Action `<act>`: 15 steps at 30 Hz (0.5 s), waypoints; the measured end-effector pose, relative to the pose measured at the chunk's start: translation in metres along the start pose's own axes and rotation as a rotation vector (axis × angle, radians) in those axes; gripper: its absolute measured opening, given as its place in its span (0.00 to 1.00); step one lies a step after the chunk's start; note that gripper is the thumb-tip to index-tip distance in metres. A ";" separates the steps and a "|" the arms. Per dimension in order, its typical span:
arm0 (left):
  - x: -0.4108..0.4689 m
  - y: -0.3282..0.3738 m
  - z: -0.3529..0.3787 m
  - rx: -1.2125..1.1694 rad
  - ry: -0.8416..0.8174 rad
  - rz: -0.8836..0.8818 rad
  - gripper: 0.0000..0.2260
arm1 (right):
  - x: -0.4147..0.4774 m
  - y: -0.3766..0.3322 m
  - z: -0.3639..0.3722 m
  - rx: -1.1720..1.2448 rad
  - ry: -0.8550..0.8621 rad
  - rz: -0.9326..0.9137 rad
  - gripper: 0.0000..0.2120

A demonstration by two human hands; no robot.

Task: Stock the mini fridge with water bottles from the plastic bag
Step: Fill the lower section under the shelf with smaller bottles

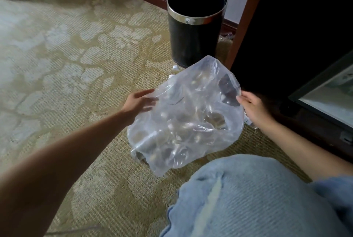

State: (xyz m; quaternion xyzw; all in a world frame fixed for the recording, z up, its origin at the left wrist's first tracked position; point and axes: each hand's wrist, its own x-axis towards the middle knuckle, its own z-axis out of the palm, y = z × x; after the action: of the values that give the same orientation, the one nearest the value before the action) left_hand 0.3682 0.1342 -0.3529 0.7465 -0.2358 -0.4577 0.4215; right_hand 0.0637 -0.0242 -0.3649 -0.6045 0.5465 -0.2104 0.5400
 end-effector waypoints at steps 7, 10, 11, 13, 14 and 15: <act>-0.015 -0.071 -0.018 -0.027 -0.011 -0.170 0.41 | -0.023 -0.004 0.012 -0.568 0.259 -0.594 0.27; -0.015 -0.074 -0.012 -0.091 -0.086 -0.200 0.43 | -0.030 -0.028 0.046 -0.839 0.126 -1.201 0.25; -0.016 -0.070 -0.007 -0.115 -0.111 -0.207 0.43 | -0.035 -0.032 0.060 -0.904 0.004 -1.327 0.24; -0.020 -0.064 0.002 -0.231 -0.177 -0.259 0.46 | -0.049 -0.030 0.086 -1.081 -0.248 -1.474 0.27; -0.022 -0.059 0.006 -0.280 -0.246 -0.278 0.47 | -0.054 -0.026 0.095 -1.187 -0.339 -1.488 0.32; -0.023 -0.057 0.008 -0.300 -0.313 -0.304 0.46 | -0.055 -0.020 0.101 -1.280 -0.391 -1.463 0.37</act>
State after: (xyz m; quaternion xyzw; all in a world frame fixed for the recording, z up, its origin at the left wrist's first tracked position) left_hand 0.3481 0.1777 -0.3918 0.6225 -0.1127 -0.6556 0.4122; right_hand 0.1401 0.0638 -0.3622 -0.9948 -0.0497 -0.0535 -0.0708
